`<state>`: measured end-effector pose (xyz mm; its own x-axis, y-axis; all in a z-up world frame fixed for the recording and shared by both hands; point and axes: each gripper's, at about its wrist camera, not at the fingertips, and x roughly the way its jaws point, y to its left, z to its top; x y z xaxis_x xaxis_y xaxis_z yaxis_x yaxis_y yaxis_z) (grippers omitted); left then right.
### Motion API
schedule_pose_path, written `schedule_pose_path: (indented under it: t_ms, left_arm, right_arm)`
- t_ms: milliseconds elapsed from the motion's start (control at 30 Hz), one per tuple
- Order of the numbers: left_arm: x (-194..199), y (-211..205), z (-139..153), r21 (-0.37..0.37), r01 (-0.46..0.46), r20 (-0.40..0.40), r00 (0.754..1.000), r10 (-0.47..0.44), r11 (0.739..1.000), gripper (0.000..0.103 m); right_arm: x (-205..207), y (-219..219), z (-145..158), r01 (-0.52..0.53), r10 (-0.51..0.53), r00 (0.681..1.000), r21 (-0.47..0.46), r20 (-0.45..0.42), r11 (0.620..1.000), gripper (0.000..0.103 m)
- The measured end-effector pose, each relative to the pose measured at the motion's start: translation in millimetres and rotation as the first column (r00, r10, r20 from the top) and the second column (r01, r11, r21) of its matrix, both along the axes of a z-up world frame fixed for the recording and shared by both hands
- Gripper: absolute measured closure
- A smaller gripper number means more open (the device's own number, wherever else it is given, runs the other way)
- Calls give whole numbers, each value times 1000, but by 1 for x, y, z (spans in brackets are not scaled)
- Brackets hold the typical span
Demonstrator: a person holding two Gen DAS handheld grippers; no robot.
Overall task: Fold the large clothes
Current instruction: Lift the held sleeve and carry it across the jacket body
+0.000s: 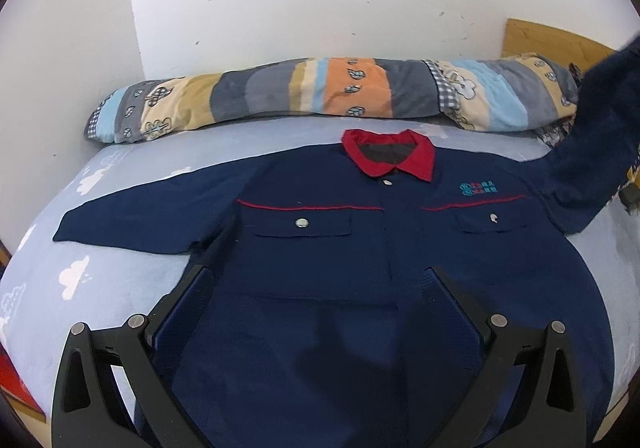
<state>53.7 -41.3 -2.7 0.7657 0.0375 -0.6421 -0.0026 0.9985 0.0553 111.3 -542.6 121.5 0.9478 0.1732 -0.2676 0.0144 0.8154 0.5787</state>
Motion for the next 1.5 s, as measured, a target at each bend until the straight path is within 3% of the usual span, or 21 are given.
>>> schedule_pose_path:
  t_ms: [167,300,433,600,900,1000,1033,1067,1133,1167,1233,1300,1400,1500]
  left_arm:
    - [-3,22,8,-22,-43,10,999,43,999,0]
    - [-4,47,16,-43,-98,16,995,99,994,0]
    - [-5,75,21,-79,-160,14,987,162,984,0]
    - [-10,110,27,-123,-245,18,968,250,962,0]
    - [-13,141,31,-170,-321,18,944,329,932,0]
    - [-13,138,31,-166,-312,21,947,320,936,0]
    - [-13,136,31,-160,-309,22,948,316,938,0]
    - [-13,134,31,-158,-306,22,949,313,939,0]
    - [-13,132,31,-153,-300,21,952,306,942,0]
    - [-13,131,30,-154,-298,20,952,305,942,0]
    - [-12,130,30,-157,-297,18,953,304,942,0]
    - [-12,129,29,-157,-296,17,953,302,942,0]
    - [-12,126,28,-155,-291,14,955,296,944,0]
    - [-10,122,27,-136,-281,13,958,285,950,0]
  right_arm:
    - [17,107,18,-179,179,984,-69,-9,981,99]
    - [18,198,21,-336,335,942,-131,-33,933,99]
    - [12,272,-1,-448,439,894,-183,-88,875,100]
    - [-1,363,-79,-586,543,806,-197,-233,786,99]
    - [-11,430,-246,-703,515,659,-206,-548,681,98]
    - [-14,432,-270,-720,472,640,-257,-606,645,87]
    - [-16,431,-271,-733,484,628,-254,-609,631,74]
    - [-17,430,-269,-752,510,610,-240,-606,614,52]
    - [-24,428,-259,-791,565,569,-210,-597,574,41]
    - [-27,423,-248,-801,597,565,-205,-569,563,41]
    - [-32,410,-225,-773,601,612,-230,-513,591,41]
    - [-18,380,-207,-695,544,697,-253,-467,673,35]
    - [10,338,-208,-567,377,777,-301,-503,767,31]
    - [40,311,-234,-499,254,782,-328,-568,802,31]
